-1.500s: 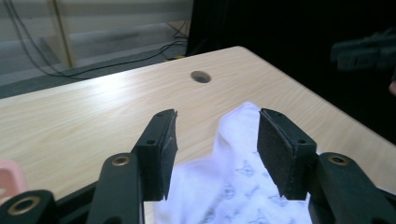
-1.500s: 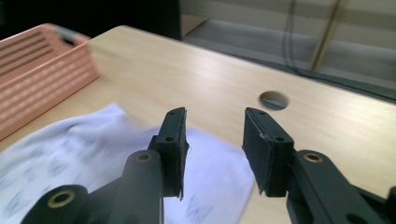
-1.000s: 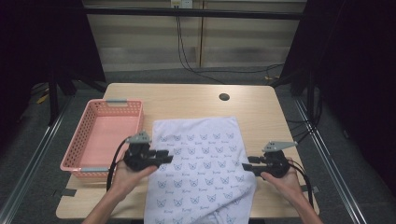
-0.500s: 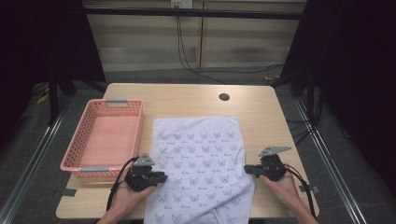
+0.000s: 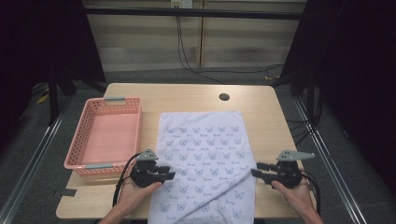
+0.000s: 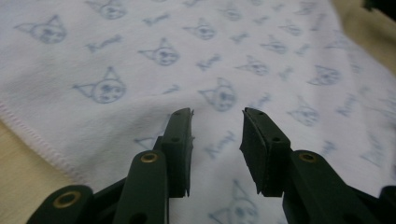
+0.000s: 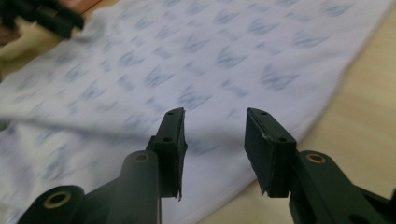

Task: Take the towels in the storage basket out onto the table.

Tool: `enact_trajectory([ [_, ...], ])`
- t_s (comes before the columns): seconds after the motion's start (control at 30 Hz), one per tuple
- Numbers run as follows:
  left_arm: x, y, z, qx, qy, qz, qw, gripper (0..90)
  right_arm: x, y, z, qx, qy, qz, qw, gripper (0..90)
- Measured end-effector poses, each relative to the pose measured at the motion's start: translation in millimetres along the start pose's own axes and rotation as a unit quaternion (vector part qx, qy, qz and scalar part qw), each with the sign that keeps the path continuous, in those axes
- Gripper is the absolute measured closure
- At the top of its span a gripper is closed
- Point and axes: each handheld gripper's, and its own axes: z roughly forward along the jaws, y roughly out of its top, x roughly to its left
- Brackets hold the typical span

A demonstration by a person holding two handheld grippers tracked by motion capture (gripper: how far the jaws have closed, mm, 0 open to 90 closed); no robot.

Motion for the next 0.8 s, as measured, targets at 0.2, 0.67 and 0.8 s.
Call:
enact_trajectory([
  [0.2, -11.7, -12.4, -3.0, 0.021, -0.010, 0.019, 0.9995, 61.4, 18.5, -18.6, 27.8, 0.105, 0.035, -0.038, 0.9932, 56.8],
  [0.67, -2.5, -18.4, 0.5, 0.040, 0.066, 0.035, 0.9964, 70.2, 13.5, -30.7, 2.3, 0.147, 0.033, -0.055, 0.9871, 89.9],
  [0.8, -9.3, -19.0, 0.3, 0.049, 0.039, 0.037, 0.9974, 60.8, 17.2, -35.7, -10.5, 0.150, 0.048, -0.060, 0.9856, 86.4],
])
